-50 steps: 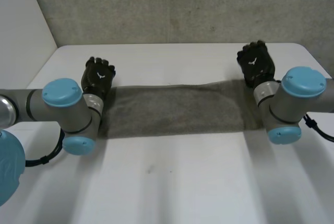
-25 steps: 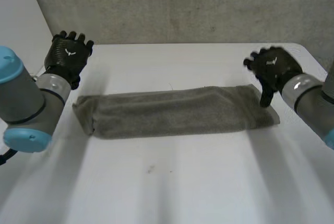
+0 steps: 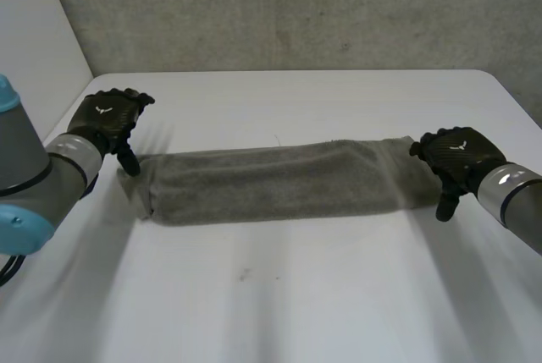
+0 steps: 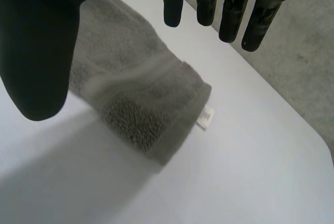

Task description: Fold the laundry

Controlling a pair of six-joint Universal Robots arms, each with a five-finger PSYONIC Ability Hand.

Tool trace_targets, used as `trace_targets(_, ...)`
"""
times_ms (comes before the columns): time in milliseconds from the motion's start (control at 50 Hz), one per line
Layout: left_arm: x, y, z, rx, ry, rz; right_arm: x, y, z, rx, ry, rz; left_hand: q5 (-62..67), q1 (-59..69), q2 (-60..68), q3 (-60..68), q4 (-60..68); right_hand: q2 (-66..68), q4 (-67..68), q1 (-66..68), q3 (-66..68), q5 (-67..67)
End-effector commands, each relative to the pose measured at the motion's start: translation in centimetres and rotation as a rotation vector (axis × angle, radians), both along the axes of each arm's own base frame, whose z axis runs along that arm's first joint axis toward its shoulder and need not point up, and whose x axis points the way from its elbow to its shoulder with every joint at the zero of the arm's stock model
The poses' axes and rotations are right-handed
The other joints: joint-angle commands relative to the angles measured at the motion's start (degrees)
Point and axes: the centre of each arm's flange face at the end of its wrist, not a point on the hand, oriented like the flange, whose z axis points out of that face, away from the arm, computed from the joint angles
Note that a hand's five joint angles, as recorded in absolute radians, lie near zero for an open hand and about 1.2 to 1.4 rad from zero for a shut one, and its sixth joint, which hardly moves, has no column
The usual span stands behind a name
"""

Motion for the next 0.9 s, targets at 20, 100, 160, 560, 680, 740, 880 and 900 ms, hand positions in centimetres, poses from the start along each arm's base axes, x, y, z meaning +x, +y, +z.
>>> trace_targets(20,0.1,3.3,0.0,0.093,0.109,0.013,-1.5,-1.2,-1.4,0.02,-0.021,-0.011,-0.8,0.8,1.4,1.3,1.2,9.4,9.1,10.5,10.2,9.1)
trace_targets(100,-0.4,4.0,-0.8,0.118,0.105,0.003,-1.6,-1.5,-2.3,0.034,-0.023,-0.007,-0.6,1.0,1.5,1.4,1.4,13.3,13.0,14.4,14.1,13.0)
trace_targets(160,-0.8,3.9,-1.8,0.132,0.098,0.016,-1.7,-1.8,-3.1,0.042,-0.021,-0.01,-0.6,1.0,1.5,1.4,1.4,13.3,13.0,14.4,14.1,13.0)
trace_targets(560,-0.6,3.8,-4.5,0.14,0.059,0.095,-1.4,-4.0,-7.1,-0.02,-0.023,0.007,-1.5,0.1,0.7,0.6,0.6,39.2,38.9,40.3,40.0,38.9)
trace_targets(680,-0.6,3.9,-4.8,0.145,0.051,0.094,-1.4,-4.9,-7.4,-0.057,-0.014,0.0,-1.5,0.1,0.7,0.6,0.6,66.9,66.6,68.0,67.7,66.6)
trace_targets(740,-0.6,3.8,-5.1,0.145,0.051,0.094,-2.0,-5.3,-6.7,-0.075,-0.018,-0.018,-1.5,0.1,0.7,0.6,0.6,66.9,66.6,68.0,67.7,66.6)
trace_targets(880,-0.8,3.0,-6.2,0.129,0.052,0.096,-3.1,-5.4,-4.7,-0.117,-0.025,-0.053,-1.1,0.5,1.0,0.9,0.9,66.9,66.6,68.0,67.7,66.6)
trace_targets(900,-0.8,2.8,-6.7,0.138,0.048,0.097,-3.3,-5.4,-4.5,-0.12,-0.025,-0.057,-1.1,0.5,1.0,0.9,0.9,66.9,66.6,68.0,67.7,66.6)
